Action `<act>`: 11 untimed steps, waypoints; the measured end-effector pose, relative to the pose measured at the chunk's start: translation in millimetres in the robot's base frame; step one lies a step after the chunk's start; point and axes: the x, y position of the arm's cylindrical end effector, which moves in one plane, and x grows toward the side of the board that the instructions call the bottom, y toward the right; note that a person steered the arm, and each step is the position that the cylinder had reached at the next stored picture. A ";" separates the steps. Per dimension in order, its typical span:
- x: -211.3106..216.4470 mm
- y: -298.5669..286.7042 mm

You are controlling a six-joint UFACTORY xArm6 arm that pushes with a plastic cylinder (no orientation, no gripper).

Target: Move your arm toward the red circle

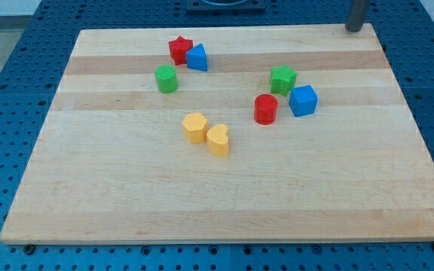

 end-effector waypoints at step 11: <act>84.1 -208.0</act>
